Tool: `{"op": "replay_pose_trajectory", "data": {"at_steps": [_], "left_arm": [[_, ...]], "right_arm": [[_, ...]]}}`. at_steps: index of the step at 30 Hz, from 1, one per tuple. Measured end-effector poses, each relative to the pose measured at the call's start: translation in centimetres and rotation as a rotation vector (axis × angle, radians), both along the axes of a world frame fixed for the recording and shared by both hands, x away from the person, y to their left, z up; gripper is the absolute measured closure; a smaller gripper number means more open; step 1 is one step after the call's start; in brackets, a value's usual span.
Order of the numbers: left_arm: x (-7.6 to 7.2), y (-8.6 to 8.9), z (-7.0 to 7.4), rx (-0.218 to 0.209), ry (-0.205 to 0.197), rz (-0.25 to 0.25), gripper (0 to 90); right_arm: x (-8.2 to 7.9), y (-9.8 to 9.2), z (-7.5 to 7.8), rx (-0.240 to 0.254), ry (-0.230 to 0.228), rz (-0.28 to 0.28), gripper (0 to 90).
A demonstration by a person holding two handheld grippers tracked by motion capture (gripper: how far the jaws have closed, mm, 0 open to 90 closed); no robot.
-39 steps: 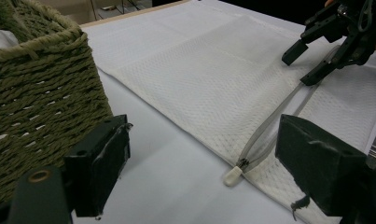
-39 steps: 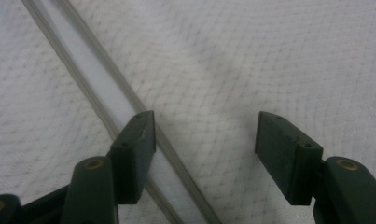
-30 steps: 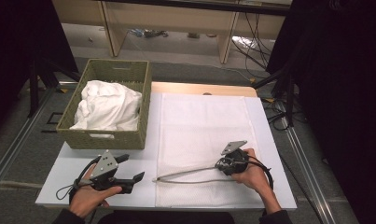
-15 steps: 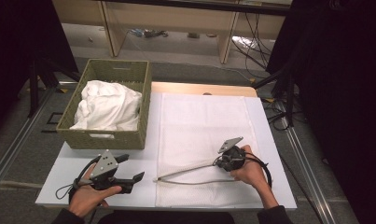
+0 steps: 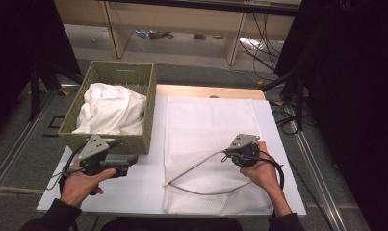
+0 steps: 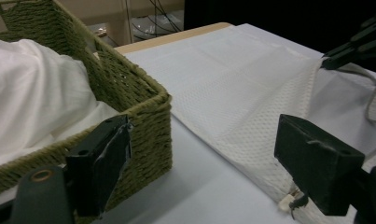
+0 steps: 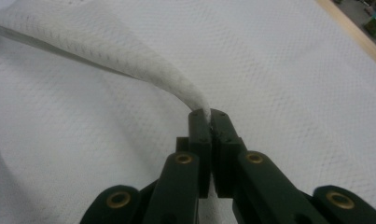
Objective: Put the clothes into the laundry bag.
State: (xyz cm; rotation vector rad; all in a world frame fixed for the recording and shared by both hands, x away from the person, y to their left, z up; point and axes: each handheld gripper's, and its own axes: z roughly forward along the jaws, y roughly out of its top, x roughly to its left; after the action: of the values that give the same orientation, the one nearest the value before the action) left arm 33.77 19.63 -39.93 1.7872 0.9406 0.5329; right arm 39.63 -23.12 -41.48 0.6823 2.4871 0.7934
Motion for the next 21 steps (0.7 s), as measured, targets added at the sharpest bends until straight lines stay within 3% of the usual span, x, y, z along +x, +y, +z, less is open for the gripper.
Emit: {"op": "replay_pose_trajectory", "data": {"at_steps": [4,6,7,9,10,11,13,15,16,17,19,20,21], "left_arm": [[1.7,1.6,1.6,0.05,-0.02,0.047,17.9],[2.3,2.1,2.1,0.054,-0.013,0.063,17.4],[3.8,3.4,3.3,0.072,-0.013,0.106,17.4],[5.2,4.4,4.1,0.105,-0.007,0.144,17.3],[5.2,4.4,4.1,0.105,-0.007,0.144,17.2],[6.8,5.2,4.7,0.115,0.013,0.171,17.1],[8.1,5.8,5.0,0.133,0.032,0.181,16.2],[9.7,6.4,5.2,0.181,0.061,0.204,16.1],[9.7,6.4,5.2,0.181,0.061,0.204,16.1],[11.6,6.9,5.0,0.179,0.087,0.224,16.1],[12.3,7.0,4.9,0.181,0.092,0.24,17.5],[13.0,7.2,4.9,0.22,0.084,0.239,19.5],[14.0,7.4,4.8,0.258,0.081,0.211,19.8]], "right_arm": [[0.0,-0.1,0.7,0.01,-0.024,-0.006,89.5],[0.0,-0.1,0.8,0.012,-0.023,-0.01,89.5],[-0.2,0.0,1.1,0.02,-0.028,-0.019,89.4],[-0.1,0.0,1.3,0.014,-0.042,-0.003,89.4],[-0.1,0.0,1.3,0.014,-0.042,-0.003,89.4],[-0.1,0.2,1.5,0.014,-0.05,0.001,89.5],[-0.1,0.2,1.6,0.016,-0.05,0.003,89.4],[-0.2,0.3,1.7,0.022,-0.049,-0.01,89.5],[-0.2,0.3,1.7,0.022,-0.049,-0.01,89.5],[-0.1,0.3,1.7,0.015,-0.057,0.009,89.5],[-0.1,0.4,1.8,0.015,-0.058,0.009,89.5],[-0.2,0.3,1.9,0.009,-0.077,0.009,89.5],[-0.2,0.4,2.0,0.017,-0.067,0.013,89.5]]}}
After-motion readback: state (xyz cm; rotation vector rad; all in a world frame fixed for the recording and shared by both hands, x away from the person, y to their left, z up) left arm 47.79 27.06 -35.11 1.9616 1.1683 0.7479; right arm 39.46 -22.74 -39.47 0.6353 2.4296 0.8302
